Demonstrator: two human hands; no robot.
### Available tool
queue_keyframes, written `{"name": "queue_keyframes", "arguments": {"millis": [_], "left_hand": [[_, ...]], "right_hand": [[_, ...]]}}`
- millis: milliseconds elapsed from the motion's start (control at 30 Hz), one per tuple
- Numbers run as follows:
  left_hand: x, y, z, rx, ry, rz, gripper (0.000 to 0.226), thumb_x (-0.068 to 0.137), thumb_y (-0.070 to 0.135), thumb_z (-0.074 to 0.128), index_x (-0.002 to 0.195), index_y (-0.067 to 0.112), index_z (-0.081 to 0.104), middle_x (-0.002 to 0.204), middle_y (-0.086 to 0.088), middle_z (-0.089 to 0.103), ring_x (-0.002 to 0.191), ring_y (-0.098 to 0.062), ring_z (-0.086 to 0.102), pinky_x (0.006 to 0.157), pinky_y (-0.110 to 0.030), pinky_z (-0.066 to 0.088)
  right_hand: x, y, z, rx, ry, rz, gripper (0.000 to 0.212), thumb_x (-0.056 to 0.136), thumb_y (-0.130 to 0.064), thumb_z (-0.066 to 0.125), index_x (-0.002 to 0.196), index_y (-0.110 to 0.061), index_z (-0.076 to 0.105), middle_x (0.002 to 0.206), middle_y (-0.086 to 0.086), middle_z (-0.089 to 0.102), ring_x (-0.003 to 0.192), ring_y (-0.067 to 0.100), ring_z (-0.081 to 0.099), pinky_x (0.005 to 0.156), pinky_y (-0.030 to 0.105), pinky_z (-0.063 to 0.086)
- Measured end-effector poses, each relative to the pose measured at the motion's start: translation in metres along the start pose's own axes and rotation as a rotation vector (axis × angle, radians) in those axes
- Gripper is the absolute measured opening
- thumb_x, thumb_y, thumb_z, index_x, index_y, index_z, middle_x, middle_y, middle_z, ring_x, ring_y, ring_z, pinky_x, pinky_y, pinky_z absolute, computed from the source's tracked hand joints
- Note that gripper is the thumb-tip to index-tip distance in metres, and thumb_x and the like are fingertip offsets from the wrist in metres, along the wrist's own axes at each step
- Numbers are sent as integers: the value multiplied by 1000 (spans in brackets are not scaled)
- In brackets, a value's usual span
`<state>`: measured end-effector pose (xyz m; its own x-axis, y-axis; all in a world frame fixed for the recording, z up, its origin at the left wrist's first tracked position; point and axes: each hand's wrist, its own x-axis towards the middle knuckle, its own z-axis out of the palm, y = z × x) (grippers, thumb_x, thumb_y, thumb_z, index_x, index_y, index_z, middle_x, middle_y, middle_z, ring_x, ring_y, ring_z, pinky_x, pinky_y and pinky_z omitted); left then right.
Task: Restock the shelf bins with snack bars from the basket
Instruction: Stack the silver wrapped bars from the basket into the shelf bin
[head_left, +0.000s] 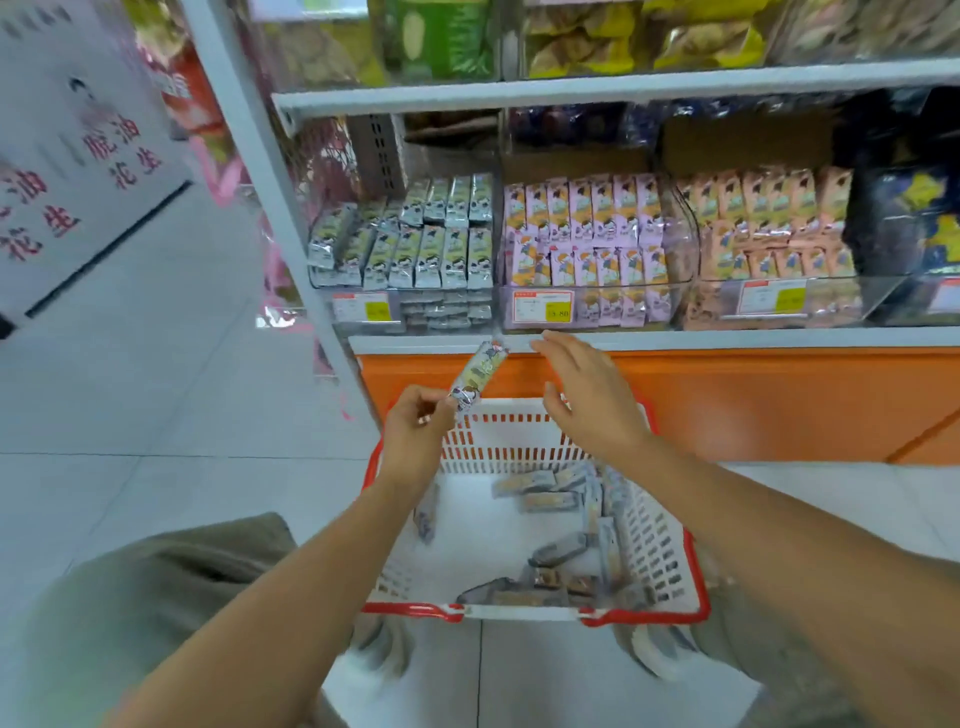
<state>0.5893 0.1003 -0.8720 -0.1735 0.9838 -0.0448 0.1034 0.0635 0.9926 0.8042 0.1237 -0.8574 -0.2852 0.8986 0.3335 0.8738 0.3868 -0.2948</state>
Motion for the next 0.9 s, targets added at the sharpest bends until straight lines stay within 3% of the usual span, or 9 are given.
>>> {"name": "queue_keyframes", "arguments": {"millis": [200,333,433,567,633,733,800,900], "left_hand": [[27,63,-17,-147,208,40,9,92,15,63,83,15,63,90,-13,69,85,-30,67,82,-44,57],[56,91,-24,-209,250,52,3,91,7,64,92,6,62,87,-10,64,81,-22,62,84,-37,55],[82,107,-26,-237,269,24,15,90,7,64,104,8,58,94,-8,63,81,-21,63,77,-32,55],[122,119,-26,-240,241,18,27,91,-3,58,114,9,53,83,-1,51,82,-20,57,88,-38,54],[143,122,-24,-171,245,-5,32,92,-3,57,121,10,54,82,-1,51,74,-16,56,82,-34,53],[172,125,-20,-50,283,-52,31,94,4,57,123,16,56,100,-4,60,69,-12,61,66,-26,49],[190,125,-18,4,298,-58,31,95,4,56,124,16,57,115,-5,60,76,-14,63,63,-24,50],[212,126,-14,78,305,-57,34,95,3,54,127,15,57,132,-8,57,95,-19,60,83,-37,55]], "right_hand": [[49,-44,-37,14,20,-53,52,99,-20,45,150,-18,32,156,2,30,143,20,27,115,39,24],[90,-61,-49,8,31,-90,54,100,-23,44,151,-22,29,158,-1,26,144,18,24,118,38,18],[119,-61,-53,-2,19,-62,54,100,-21,44,151,-22,29,159,0,23,144,19,22,118,38,16],[156,-51,-45,-54,-13,-46,54,99,-22,42,151,-22,28,159,2,23,145,20,22,118,37,14],[172,-47,-39,-92,-55,-62,55,100,-24,42,152,-21,26,160,3,20,146,21,20,118,38,13],[195,-45,-29,-157,-137,-91,57,102,-30,38,154,-21,20,163,5,11,149,22,12,120,40,8],[209,-44,-22,-210,-194,-97,58,103,-34,37,155,-21,16,163,6,7,149,23,9,120,41,5],[226,-42,-14,-240,-243,-103,58,103,-36,38,155,-21,16,163,6,4,149,23,9,120,42,4]]}}
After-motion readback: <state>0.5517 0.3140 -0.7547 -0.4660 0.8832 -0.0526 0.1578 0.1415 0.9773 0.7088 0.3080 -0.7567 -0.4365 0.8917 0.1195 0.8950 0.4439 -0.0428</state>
